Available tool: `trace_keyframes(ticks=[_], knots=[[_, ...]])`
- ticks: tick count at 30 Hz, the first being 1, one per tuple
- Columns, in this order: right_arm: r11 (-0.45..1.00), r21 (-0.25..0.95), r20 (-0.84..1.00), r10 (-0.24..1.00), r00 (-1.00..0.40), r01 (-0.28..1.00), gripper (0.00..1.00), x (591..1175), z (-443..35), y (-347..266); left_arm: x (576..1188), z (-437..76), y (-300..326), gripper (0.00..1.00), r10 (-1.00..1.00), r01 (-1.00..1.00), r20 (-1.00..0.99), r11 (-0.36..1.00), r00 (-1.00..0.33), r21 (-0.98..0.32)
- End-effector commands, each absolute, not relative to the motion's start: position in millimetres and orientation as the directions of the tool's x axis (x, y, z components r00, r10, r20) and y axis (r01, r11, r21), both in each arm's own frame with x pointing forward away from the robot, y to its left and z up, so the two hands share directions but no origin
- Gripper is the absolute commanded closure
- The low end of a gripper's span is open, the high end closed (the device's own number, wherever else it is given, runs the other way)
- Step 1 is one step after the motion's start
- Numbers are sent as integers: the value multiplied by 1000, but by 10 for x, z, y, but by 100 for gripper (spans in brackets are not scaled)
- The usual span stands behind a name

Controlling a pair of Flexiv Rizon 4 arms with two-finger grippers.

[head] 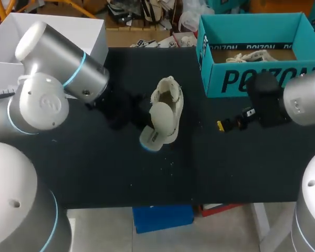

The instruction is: Take the shoe out of the shoebox, open the shoe tongue, remove and reinsert the insole, then place the shoe into the shoebox

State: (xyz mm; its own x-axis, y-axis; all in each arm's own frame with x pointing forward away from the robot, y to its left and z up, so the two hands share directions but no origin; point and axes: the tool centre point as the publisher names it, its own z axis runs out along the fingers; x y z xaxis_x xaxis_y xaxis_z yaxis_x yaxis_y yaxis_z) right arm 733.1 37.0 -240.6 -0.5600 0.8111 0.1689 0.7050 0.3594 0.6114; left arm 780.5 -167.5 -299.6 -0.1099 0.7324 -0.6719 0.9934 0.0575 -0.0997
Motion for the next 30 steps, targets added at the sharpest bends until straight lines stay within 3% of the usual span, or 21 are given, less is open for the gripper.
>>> trace_keyframes(ticks=[1, 30], knots=[[358, 613, 170, 810, -561, 704, 0, 7321, -2406, 367, 7721, -2897, -1607, 100, 775, 994, -623, 68, -108, -87], [358, 613, 170, 810, -561, 704, 0, 7321, -2406, 367, 8164, -3352, -1757, 100, 809, 987, -576, 26, -115, -161]])
